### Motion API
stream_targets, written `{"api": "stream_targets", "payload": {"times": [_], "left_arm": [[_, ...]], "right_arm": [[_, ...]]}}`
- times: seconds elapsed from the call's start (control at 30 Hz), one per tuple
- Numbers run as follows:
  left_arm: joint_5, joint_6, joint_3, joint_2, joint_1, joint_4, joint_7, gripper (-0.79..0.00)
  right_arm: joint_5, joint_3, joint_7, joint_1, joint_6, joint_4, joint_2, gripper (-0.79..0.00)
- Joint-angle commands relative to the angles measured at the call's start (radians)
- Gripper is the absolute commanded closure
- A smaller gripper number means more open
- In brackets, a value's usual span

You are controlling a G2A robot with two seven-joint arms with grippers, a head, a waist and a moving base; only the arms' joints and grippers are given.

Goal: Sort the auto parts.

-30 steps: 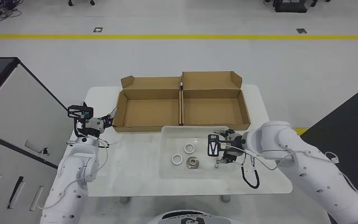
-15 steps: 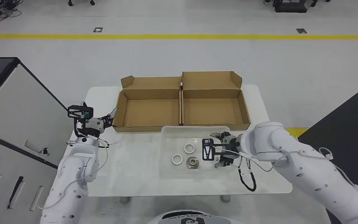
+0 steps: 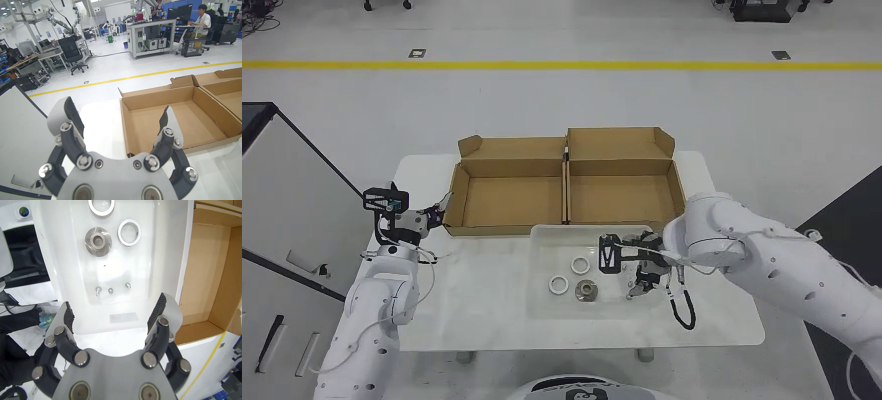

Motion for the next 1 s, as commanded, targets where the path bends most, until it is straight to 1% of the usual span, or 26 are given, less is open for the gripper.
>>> {"api": "stream_targets", "payload": {"times": [0.0, 0.03, 0.07, 0.13, 0.2, 0.27, 0.3, 0.33, 0.37, 0.43, 0.53, 0.6, 0.97], "left_arm": [[0.000, 0.000, 0.000, 0.000, 0.000, 0.000, 0.000, -0.785], [0.000, 0.000, 0.000, 0.000, 0.000, 0.000, 0.000, -0.785], [0.000, 0.000, 0.000, 0.000, 0.000, 0.000, 0.000, -0.785], [0.000, 0.000, 0.000, 0.000, 0.000, 0.000, 0.000, -0.785], [0.000, 0.000, 0.000, 0.000, 0.000, 0.000, 0.000, -0.785], [0.000, 0.000, 0.000, 0.000, 0.000, 0.000, 0.000, -0.785], [0.000, 0.000, 0.000, 0.000, 0.000, 0.000, 0.000, -0.785], [0.000, 0.000, 0.000, 0.000, 0.000, 0.000, 0.000, -0.785], [0.000, 0.000, 0.000, 0.000, 0.000, 0.000, 0.000, -0.785], [0.000, 0.000, 0.000, 0.000, 0.000, 0.000, 0.000, -0.785], [0.000, 0.000, 0.000, 0.000, 0.000, 0.000, 0.000, -0.785], [0.000, 0.000, 0.000, 0.000, 0.000, 0.000, 0.000, -0.785], [0.000, 0.000, 0.000, 0.000, 0.000, 0.000, 0.000, -0.785]], "right_arm": [[0.012, -0.045, 0.004, 0.038, 0.004, 0.014, -0.002, -0.711], [0.019, -0.068, 0.006, 0.057, 0.006, 0.024, -0.003, -0.693], [0.026, -0.089, 0.006, 0.075, 0.006, 0.032, -0.005, -0.643], [0.041, -0.130, 0.007, 0.108, 0.007, 0.051, -0.010, -0.622], [0.049, -0.175, 0.006, 0.138, 0.006, 0.067, -0.015, -0.622], [0.057, -0.216, 0.003, 0.167, 0.003, 0.081, -0.022, -0.585], [0.061, -0.235, 0.003, 0.181, 0.003, 0.089, -0.025, -0.529], [0.065, -0.254, 0.002, 0.195, 0.002, 0.095, -0.029, -0.505], [0.069, -0.271, -0.002, 0.209, -0.002, 0.101, -0.033, -0.499], [0.075, -0.306, -0.007, 0.234, -0.007, 0.114, -0.041, -0.385], [0.084, -0.354, -0.006, 0.270, -0.006, 0.128, -0.055, -0.379], [0.089, -0.363, 0.000, 0.281, 0.000, 0.136, -0.064, -0.376], [0.065, -0.363, 0.005, 0.238, 0.004, 0.164, -0.107, -0.385]]}}
